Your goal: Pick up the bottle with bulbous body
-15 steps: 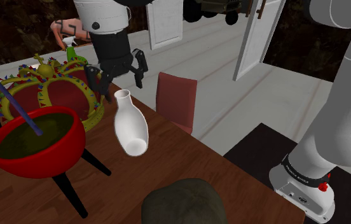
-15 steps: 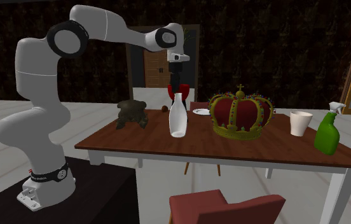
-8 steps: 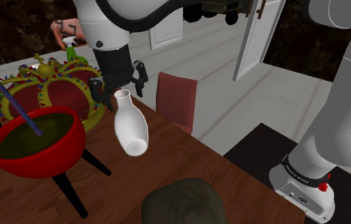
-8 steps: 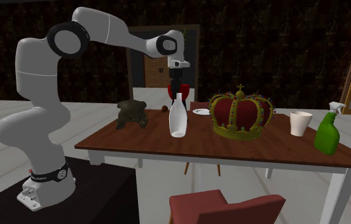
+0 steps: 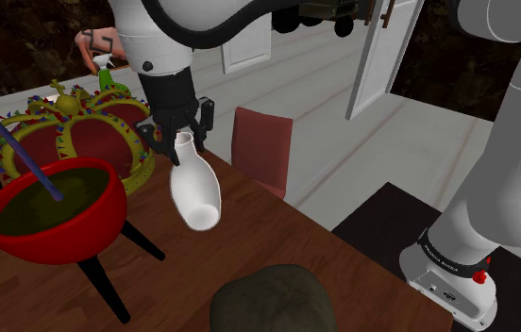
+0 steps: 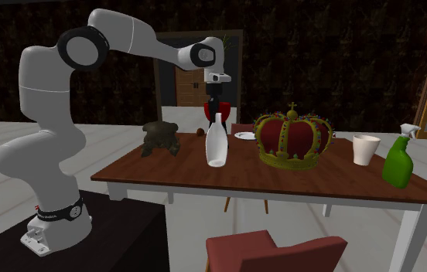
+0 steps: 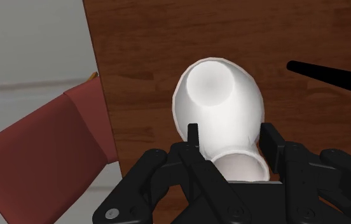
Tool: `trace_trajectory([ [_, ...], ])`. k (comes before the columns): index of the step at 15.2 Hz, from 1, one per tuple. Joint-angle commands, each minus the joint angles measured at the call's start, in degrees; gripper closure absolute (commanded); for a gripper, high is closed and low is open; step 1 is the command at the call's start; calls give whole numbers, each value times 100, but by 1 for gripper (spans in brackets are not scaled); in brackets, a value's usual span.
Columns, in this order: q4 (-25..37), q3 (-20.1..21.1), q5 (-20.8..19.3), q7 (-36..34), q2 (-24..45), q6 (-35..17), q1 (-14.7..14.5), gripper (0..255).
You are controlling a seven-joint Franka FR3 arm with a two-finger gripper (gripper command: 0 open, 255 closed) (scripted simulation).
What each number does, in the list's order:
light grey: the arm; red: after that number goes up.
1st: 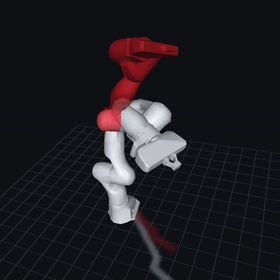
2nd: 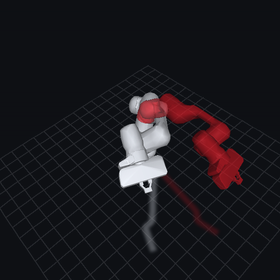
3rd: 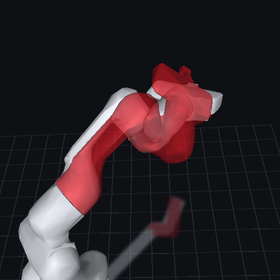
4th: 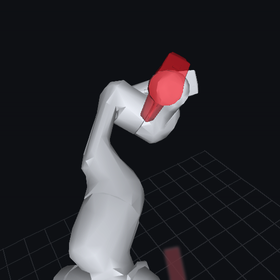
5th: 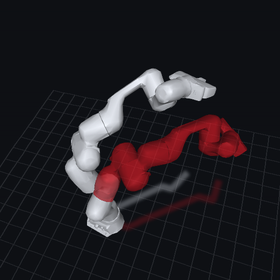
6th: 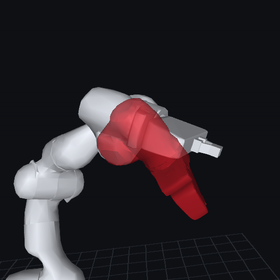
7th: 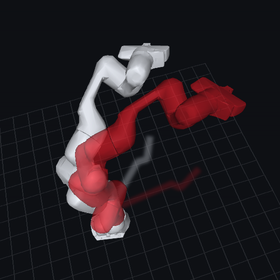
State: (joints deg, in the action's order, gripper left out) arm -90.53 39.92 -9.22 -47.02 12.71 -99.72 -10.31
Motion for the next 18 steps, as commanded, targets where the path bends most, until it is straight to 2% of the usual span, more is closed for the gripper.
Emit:
trace_trajectory([
  [1, -2, -1, -1, 0, 3, 1, 0, 255],
  [18, 1466, 38, -151, -35, 250, 1268, -237, 255],
])
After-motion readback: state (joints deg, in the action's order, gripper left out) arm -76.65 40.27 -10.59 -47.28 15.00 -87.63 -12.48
